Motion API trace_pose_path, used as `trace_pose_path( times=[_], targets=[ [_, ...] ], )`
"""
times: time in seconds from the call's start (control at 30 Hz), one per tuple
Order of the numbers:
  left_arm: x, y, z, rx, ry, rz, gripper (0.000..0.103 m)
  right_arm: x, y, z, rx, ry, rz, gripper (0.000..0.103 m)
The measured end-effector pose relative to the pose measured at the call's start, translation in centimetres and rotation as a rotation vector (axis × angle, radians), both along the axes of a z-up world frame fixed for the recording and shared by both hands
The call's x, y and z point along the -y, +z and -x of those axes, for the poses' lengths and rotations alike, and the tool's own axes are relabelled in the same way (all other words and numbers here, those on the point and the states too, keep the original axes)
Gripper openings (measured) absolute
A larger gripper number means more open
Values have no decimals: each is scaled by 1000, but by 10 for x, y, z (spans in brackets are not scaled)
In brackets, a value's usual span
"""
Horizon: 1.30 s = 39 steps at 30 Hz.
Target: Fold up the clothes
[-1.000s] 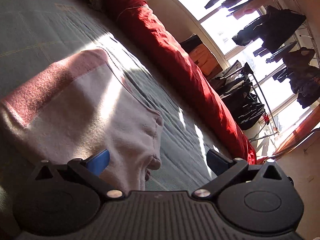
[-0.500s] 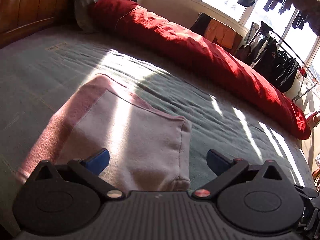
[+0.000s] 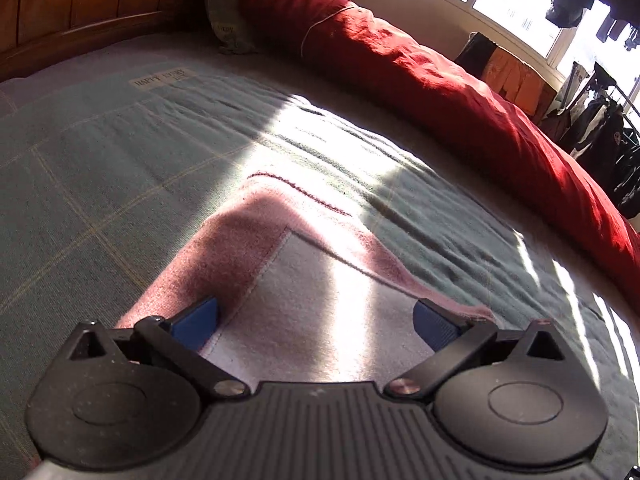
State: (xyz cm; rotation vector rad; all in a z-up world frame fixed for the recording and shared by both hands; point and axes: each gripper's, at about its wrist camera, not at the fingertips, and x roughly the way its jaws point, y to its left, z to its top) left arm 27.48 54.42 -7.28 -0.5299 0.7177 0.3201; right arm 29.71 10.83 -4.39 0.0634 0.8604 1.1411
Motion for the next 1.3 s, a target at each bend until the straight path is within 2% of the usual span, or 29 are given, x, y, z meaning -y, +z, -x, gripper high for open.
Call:
trace_pose_path(
  times=[0.1,0.2,0.37,0.5,0.63,0.73,0.87,0.93,1.07,1.1,1.23,1.3],
  targets=[
    [-6,0,5,34,19,44,102,4,2,1,-6,-6,-11,103],
    [0,6,5,9,4,21,102,7,8,6,13,-13,1,103],
    [42,31,15,-91,-31,-161,102,18,27,20,55,-25,-11,103],
    [88,57,41,-83,-98,-306,103,31,48,38,88,-27,-31,103],
    [130,81,79,-35,-128,-357,103,43,68,61,126,-16,-53,103],
    [158,95,111,10,-112,-400,103,54,81,78,147,-11,-69,103],
    [199,112,157,86,-42,-510,103,71,96,103,176,-8,-80,103],
    [221,115,174,80,-1,-575,103,79,100,114,182,-6,-83,103],
    [262,110,200,9,12,-637,103,88,103,130,184,-13,-58,103],
    [272,108,207,-4,8,-641,103,88,101,133,184,-21,-43,103],
    [301,102,234,5,-52,-549,103,82,92,143,180,-31,16,103],
    [315,103,248,13,-25,-571,103,78,86,148,200,-53,55,103]
  ],
)
